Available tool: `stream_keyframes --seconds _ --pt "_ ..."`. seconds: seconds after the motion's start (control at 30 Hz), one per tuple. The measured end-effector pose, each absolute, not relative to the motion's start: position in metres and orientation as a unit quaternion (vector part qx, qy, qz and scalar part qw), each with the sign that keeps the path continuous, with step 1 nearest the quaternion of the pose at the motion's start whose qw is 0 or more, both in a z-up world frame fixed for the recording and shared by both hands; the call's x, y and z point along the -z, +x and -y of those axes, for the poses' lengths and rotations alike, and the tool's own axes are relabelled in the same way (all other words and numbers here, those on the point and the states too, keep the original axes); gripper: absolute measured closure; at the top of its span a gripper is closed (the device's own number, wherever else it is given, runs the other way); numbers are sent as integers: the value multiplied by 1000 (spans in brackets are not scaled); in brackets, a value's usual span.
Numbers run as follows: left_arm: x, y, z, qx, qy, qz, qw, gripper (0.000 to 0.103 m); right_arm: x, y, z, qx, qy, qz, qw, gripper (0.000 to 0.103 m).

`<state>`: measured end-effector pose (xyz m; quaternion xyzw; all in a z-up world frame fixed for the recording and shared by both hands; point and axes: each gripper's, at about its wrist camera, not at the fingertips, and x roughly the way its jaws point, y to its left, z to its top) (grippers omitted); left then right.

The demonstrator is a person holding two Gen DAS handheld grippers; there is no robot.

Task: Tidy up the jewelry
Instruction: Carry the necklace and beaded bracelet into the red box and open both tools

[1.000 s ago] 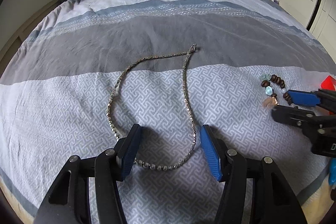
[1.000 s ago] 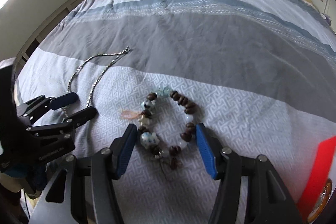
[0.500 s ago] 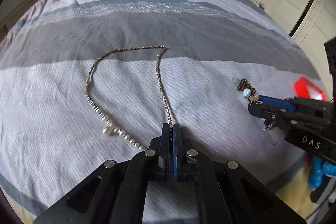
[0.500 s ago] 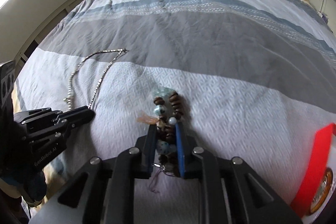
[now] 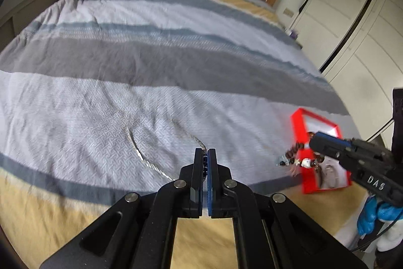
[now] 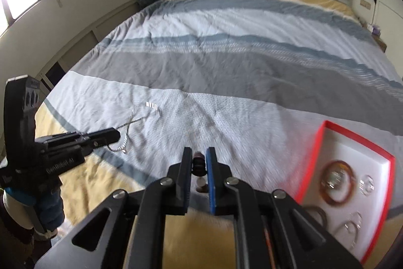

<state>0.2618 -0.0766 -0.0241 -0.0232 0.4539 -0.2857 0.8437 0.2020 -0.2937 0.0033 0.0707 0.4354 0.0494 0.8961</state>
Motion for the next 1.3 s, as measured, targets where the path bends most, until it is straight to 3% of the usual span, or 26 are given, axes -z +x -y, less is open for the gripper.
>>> stream_keyframes --seconds 0.4,0.7,1.0,1.3 --pt "-73 189 97 319 -13 -382 867 101 -82 111 330 -14 68 -375 925 93" --pt "-115 158 187 386 8 -346 855 101 -104 77 385 31 72 -353 932 93" --pt "-97 170 278 428 14 -361 828 101 -75 86 454 71 91 -368 923 93" --pt "-7 180 334 423 60 -435 793 101 -4 115 501 90 117 -406 902 93"
